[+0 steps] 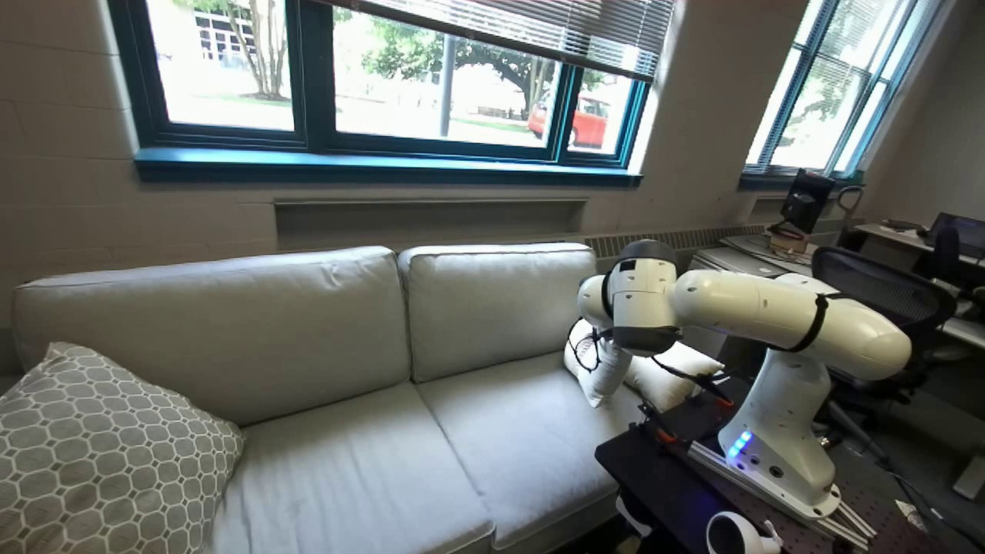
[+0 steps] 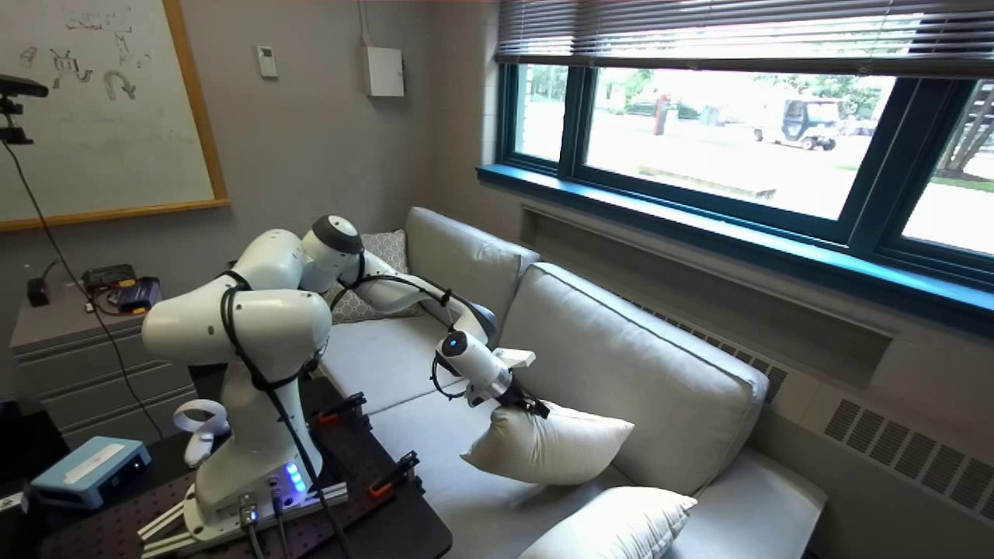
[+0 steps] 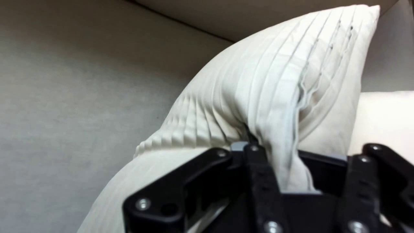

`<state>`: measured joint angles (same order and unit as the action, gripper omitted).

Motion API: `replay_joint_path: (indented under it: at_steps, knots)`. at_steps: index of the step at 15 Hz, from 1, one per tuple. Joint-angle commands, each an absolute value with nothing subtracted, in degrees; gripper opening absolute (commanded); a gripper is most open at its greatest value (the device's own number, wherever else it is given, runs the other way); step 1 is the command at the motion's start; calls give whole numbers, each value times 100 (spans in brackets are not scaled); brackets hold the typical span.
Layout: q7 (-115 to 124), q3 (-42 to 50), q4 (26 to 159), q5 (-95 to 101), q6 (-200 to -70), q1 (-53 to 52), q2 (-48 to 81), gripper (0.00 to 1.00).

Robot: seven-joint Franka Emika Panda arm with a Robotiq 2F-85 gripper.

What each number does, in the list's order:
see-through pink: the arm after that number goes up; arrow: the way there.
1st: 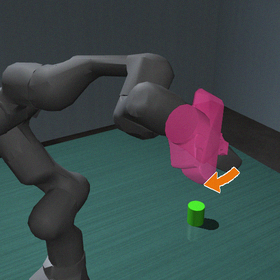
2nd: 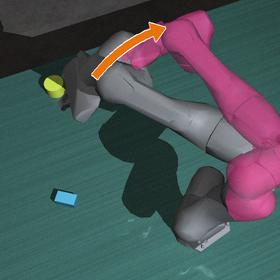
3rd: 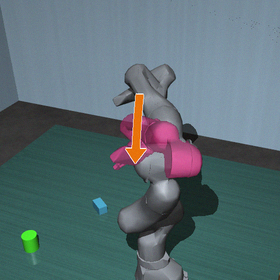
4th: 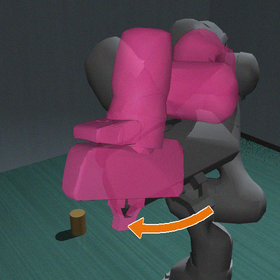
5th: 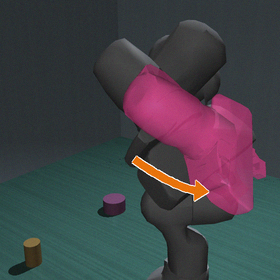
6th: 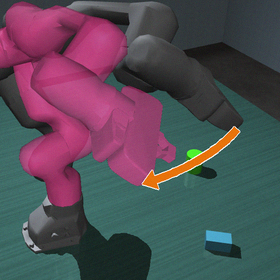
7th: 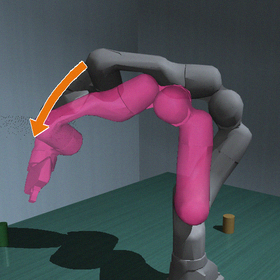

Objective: Take the pillows and move them to the right of the couch

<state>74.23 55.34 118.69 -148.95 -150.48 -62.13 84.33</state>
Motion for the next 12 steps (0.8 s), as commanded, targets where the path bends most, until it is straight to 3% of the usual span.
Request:
replay_joint_path:
  at_steps: [1,12]
  knots:
    - [6718,5695,11429,-14895,-15359,-5662,8433,4]
    - [6166,5125,9971,-14894,-15864,-4256,8436,4]
